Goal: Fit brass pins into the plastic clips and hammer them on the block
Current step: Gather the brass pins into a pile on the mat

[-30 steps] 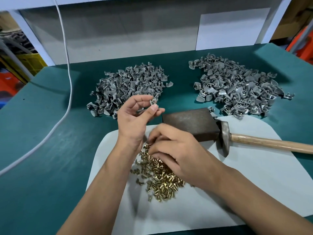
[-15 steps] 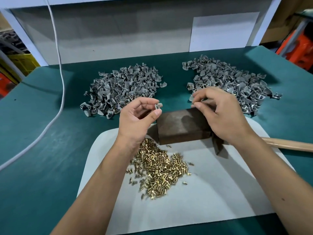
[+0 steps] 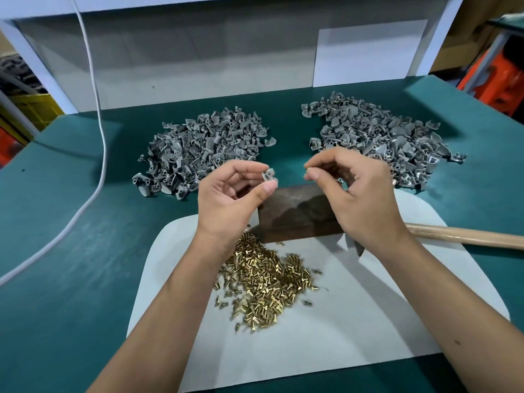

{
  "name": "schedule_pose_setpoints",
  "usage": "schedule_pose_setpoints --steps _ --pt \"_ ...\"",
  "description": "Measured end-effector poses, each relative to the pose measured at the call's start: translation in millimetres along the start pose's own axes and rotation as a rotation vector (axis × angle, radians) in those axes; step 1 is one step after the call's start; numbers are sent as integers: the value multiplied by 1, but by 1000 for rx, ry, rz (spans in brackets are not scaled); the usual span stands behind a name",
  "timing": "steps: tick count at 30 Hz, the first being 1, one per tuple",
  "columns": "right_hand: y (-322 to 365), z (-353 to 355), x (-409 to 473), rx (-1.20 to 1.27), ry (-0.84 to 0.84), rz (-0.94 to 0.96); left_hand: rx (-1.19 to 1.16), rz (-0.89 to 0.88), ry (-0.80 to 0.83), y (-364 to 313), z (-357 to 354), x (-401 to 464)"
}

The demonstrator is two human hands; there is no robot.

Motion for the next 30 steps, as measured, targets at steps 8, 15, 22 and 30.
schedule_pose_setpoints --steps 8,15,22,30 --pt "10 -19 -7 168 33 -54 -100 3 61 -3 -11 -3" --pt "10 -22 -8 91 38 -88 -126 28 61 -1 -13 -5" --pt "10 -24 -9 18 89 -127 -84 17 51 -3 -9 -6" --pt "15 -23 -8 -136 159 -85 3 10 74 -6 -10 -6"
Point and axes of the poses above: each hand's wrist, its own x-axis towards the middle knuckle, its own z-axis out of the back of the hand, y = z × x, the point moved 6 cm from there along x, towards the middle knuckle, and after that the axes turned 2 degrees about z, right-handed, at the moved point
